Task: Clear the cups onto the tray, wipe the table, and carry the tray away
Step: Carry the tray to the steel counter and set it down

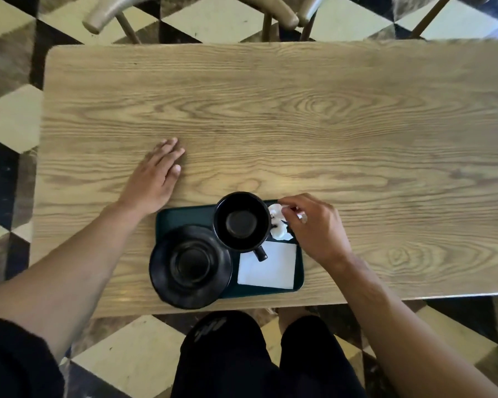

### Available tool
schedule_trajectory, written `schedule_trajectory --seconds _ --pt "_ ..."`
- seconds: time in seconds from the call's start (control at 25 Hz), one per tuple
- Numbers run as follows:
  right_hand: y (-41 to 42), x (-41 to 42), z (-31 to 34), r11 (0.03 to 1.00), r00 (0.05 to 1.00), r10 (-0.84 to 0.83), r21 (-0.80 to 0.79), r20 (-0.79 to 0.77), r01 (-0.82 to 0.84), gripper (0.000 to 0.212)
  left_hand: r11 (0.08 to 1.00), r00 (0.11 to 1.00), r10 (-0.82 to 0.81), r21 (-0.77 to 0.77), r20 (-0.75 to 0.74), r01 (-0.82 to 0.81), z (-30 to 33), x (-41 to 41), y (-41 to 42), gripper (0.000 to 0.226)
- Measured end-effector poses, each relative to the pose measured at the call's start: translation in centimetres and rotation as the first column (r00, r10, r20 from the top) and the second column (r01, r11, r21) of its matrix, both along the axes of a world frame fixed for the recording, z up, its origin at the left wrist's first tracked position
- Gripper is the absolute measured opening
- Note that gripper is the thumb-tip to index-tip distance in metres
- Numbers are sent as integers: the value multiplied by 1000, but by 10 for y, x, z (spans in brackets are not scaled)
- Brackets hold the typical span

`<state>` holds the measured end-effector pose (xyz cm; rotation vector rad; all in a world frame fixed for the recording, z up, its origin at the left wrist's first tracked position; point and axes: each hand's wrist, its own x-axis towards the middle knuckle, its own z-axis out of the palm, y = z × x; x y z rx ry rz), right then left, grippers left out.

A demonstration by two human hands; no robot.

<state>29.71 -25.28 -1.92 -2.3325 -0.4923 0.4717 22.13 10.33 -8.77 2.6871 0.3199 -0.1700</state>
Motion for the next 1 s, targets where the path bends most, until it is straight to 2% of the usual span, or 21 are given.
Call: schedule_trajectory --seconds 0.16,0.28,0.44,0.6,0.68,0.8,0.84,0.92,1.0 --pt "-25 -14 17 991 989 -133 -16 67 134 17 992 992 124 6 -37 -124 17 -39 17 42" --pt "-50 -36 16 982 994 -106 -151 40 111 25 969 961 244 5 -132 -246 28 -89 14 47" --pt "-80 -75 12 919 981 0 -387 -195 -77 46 938 907 342 27 -245 -346 39 -180 -23 61" --pt "-94 -105 14 832 956 163 -487 -244 -266 62 887 813 437 35 -385 -460 44 -233 -85 70" --pt "-99 -119 11 794 952 222 -528 -209 -301 59 861 776 469 22 -422 -508 49 -240 -112 68" --pt "-101 -134 22 803 979 157 -561 -128 -202 43 796 714 534 -15 -452 -605 64 -244 -157 62" --pt "-100 -140 30 784 972 197 -574 -128 -235 38 775 701 546 -41 -458 -631 70 -246 -174 61" --pt "-103 -156 33 727 931 310 -582 -193 -363 36 744 687 534 -111 -493 -659 74 -252 -204 56" --pt "-110 -172 25 693 894 323 -566 -311 -447 39 752 658 438 -152 -612 -641 69 -262 -232 45"
